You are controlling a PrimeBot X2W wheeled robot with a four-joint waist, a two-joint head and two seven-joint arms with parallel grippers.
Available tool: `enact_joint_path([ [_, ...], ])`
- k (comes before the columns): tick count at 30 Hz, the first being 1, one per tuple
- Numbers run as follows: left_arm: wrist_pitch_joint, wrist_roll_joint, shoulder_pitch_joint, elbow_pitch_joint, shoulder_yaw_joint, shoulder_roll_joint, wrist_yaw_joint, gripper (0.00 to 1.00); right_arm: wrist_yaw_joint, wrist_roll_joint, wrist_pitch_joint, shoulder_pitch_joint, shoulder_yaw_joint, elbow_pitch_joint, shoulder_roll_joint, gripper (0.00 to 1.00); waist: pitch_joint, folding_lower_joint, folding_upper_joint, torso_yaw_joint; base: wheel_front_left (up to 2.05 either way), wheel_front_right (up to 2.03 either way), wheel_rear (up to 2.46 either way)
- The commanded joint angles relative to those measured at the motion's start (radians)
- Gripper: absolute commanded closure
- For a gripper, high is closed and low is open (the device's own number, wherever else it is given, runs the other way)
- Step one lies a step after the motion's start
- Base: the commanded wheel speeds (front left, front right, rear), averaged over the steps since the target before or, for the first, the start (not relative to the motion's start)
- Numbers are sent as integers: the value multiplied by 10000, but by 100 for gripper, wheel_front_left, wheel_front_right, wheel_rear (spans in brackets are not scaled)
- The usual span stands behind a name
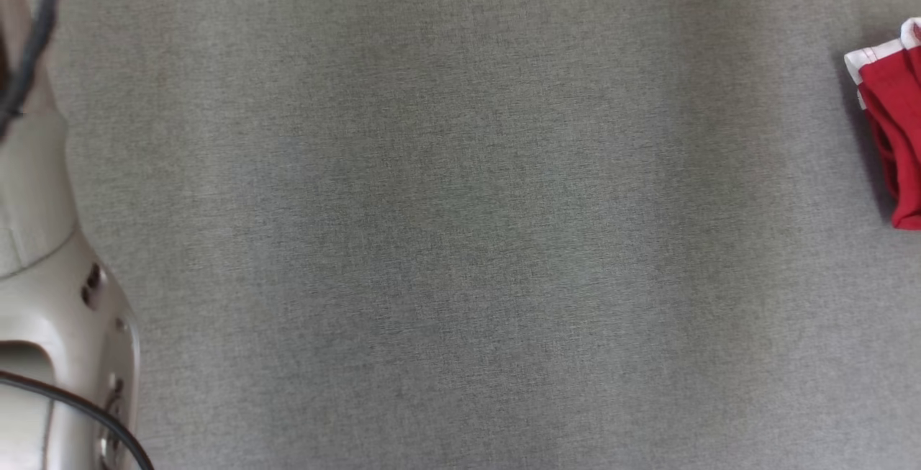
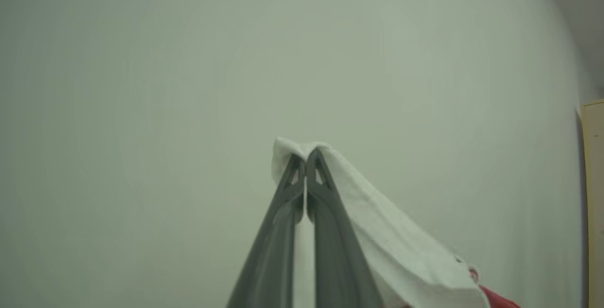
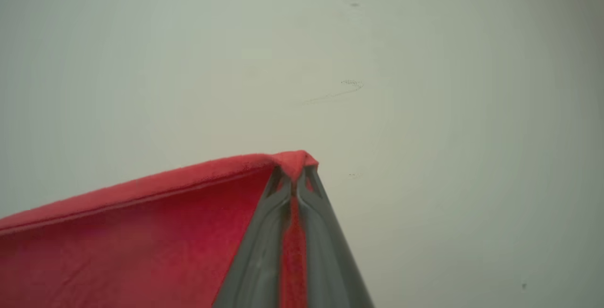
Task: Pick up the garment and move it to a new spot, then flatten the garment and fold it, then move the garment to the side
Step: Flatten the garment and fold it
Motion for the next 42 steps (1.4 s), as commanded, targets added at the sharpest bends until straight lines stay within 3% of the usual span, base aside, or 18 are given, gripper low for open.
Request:
enact_joint_path([
  [1, -30, 35, 372, 101, -135, 36, -70, 100, -20, -283, -42, 274, -2, -90, 127, 100, 99, 1, 1, 151, 0, 0, 0],
  [4, -31, 319, 744, 222, -430, 37, -241, 100, -20, -411, -32, 778, 541, -5, 132, 100, 145, 1, 1, 336, 0, 0, 0],
  [7, -31, 325, 1121, 278, -820, 13, -503, 100, -20, -136, 128, 1286, 1159, 107, -292, 100, 132, 1, 1, 569, 0, 0, 0],
  [11, -31, -180, 2023, 348, -1448, 47, -777, 100, -20, 472, 990, 2505, 2236, -93, -957, 100, -54, 1, 1, 886, 0, 0, 0],
  [16, -32, -658, 3138, -151, -2005, 29, -888, 100, -20, 1177, 2239, 3989, 2757, -891, -1709, 100, -448, 1, 1, 1120, 0, 0, 0],
  [17, 35, -994, 3955, -444, -2152, 40, -882, 100, -20, 1397, 3105, 4869, 2877, -1386, -2055, 100, -699, 1, 1, 1202, 0, 0, 0],
  [22, 548, -1269, 6187, -1539, -2432, 366, -713, 100, -19, 1726, 5278, 7168, 2950, -3116, -2581, 100, -1425, 1, 1, 1283, 0, 0, 0],
  [26, 1004, -1439, 8118, -2517, -2532, 830, -412, 100, -19, 1913, 6955, 9023, 2721, -4674, -2679, 100, -1967, 1, 1, 1281, 0, 0, 0],
  [32, 1352, -2160, 10772, -3712, -2470, 1076, -28, 100, -17, 1948, 9177, 11585, 2200, -6602, -2569, 100, -2805, 1, 1, 1344, 0, 0, 0],
  [42, 1514, -3007, 13753, -4489, -2424, 1071, 561, 100, -16, 2035, 11927, 14758, 1473, -8739, -1948, 100, -3640, 1, 1, 1459, 0, 0, 0],
])
